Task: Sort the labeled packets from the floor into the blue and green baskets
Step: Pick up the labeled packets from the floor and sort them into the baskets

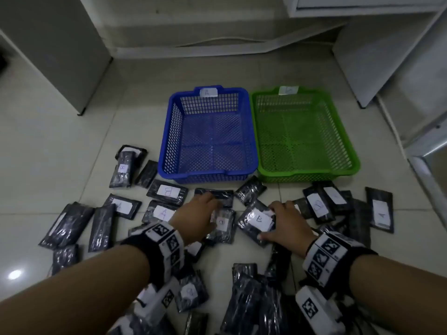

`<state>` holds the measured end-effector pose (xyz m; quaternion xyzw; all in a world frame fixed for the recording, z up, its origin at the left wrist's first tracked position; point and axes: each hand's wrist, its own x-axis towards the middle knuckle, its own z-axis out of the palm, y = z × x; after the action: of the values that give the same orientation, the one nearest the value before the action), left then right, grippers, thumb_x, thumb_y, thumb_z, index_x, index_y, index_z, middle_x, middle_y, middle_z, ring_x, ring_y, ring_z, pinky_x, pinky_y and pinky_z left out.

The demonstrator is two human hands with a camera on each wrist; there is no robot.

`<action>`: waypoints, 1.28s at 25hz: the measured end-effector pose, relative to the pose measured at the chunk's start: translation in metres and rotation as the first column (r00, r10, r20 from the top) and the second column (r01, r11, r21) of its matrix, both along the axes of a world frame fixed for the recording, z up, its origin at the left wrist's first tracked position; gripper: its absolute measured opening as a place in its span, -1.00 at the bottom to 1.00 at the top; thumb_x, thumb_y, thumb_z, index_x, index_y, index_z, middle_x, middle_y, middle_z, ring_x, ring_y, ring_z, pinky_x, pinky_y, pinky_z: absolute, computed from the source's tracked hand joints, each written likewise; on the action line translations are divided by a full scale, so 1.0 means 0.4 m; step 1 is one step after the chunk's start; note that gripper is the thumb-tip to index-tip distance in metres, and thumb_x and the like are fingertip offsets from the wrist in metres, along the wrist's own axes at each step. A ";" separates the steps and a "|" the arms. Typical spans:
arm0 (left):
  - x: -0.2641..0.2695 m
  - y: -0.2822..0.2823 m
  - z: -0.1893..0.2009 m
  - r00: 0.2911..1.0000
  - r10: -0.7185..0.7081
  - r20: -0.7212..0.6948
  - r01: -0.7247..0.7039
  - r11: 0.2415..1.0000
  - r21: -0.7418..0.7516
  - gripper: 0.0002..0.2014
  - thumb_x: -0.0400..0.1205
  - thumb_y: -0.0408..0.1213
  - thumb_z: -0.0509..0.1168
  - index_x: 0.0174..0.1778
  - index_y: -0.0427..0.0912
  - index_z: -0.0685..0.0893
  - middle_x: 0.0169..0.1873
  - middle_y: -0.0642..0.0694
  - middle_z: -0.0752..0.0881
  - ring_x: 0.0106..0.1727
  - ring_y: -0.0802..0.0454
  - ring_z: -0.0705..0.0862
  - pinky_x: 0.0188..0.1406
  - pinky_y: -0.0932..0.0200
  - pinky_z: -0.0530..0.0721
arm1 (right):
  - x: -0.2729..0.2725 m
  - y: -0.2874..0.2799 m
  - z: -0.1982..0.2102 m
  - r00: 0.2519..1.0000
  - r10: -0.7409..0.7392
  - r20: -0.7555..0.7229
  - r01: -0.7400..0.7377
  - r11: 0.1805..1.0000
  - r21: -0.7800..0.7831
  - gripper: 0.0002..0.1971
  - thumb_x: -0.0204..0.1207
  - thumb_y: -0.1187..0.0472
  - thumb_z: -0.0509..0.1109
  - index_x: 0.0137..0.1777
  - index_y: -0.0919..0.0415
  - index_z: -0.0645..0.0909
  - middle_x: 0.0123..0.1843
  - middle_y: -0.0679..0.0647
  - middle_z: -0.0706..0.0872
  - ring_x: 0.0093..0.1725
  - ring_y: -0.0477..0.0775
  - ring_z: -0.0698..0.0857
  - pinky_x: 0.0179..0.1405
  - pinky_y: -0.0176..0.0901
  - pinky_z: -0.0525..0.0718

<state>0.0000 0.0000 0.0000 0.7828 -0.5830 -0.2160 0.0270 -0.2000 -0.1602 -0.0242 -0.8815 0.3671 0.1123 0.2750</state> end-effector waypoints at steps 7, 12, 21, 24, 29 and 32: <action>-0.053 -0.051 -0.046 0.981 -0.079 0.177 0.053 0.988 0.147 -0.19 0.48 -0.04 0.40 0.62 -0.04 0.19 0.45 -0.09 0.37 0.44 -0.11 0.36 0.43 -0.02 0.38 | -0.001 -0.004 0.003 0.993 -0.066 0.102 0.056 0.994 0.097 -0.37 0.15 -0.01 0.68 0.02 0.05 0.31 -0.02 0.01 0.58 0.01 0.10 0.57 -0.20 -0.13 0.48; 0.012 -0.058 0.021 0.985 0.052 -0.165 -0.029 0.990 0.141 -0.67 0.54 -0.17 0.39 0.23 -0.07 0.63 0.16 -0.04 0.63 0.14 0.02 0.63 0.11 0.21 0.56 | -0.003 -0.009 0.059 0.943 -0.204 0.262 0.102 0.929 0.357 -0.60 0.33 0.23 0.60 0.00 0.09 0.42 -0.14 -0.09 0.59 -0.11 -0.02 0.60 -0.26 -0.39 0.50; 0.274 -0.069 0.275 0.546 0.396 -0.738 -0.674 0.731 -0.107 -0.75 0.60 -0.39 0.36 0.16 -0.13 0.54 -0.14 -0.21 0.79 -0.29 -0.03 0.76 -0.36 0.24 0.75 | 0.290 -0.146 0.206 0.725 -0.348 0.595 0.101 0.908 0.407 -0.84 0.54 0.30 0.42 0.05 0.07 0.57 -0.07 -0.02 0.65 -0.06 0.00 0.63 0.04 -0.02 0.64; 0.298 -0.099 0.174 0.541 0.568 -0.620 -0.820 0.520 -0.238 -0.83 0.63 -0.32 0.28 0.05 0.03 0.51 -0.16 -0.18 0.75 -0.26 -0.03 0.74 -0.32 0.05 0.79 | 0.405 -0.168 0.151 0.768 -0.361 0.529 0.186 0.916 0.355 -0.86 0.52 0.30 0.42 0.00 0.09 0.56 -0.18 -0.05 0.62 -0.04 0.14 0.65 0.08 0.14 0.69; 0.315 -0.082 0.035 0.813 0.526 -0.250 -0.582 0.750 -0.314 -0.83 0.69 -0.27 0.18 0.18 -0.05 0.54 -0.07 -0.21 0.72 -0.11 -0.20 0.70 -0.21 -0.04 0.67 | 0.462 -0.142 0.082 0.871 -0.302 0.387 0.278 0.953 0.118 -0.88 0.55 0.32 0.35 0.04 0.14 0.62 -0.05 0.08 0.68 -0.04 0.11 0.65 -0.16 -0.22 0.47; 0.319 -0.068 0.003 0.898 0.438 -0.033 -0.430 0.861 -0.271 -0.68 0.69 -0.37 0.15 0.36 -0.23 0.56 0.31 -0.31 0.56 0.20 -0.26 0.60 0.08 0.03 0.52 | 0.466 -0.122 0.097 0.959 -0.185 0.216 0.190 0.982 -0.004 -0.78 0.55 0.36 0.28 0.13 0.22 0.68 0.19 0.22 0.73 0.19 0.25 0.67 0.08 -0.10 0.59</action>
<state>0.1276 -0.0272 0.0012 0.8857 -0.4160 -0.1109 0.1734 -0.0134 -0.2090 0.0145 -0.8530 0.4183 -0.0148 0.3117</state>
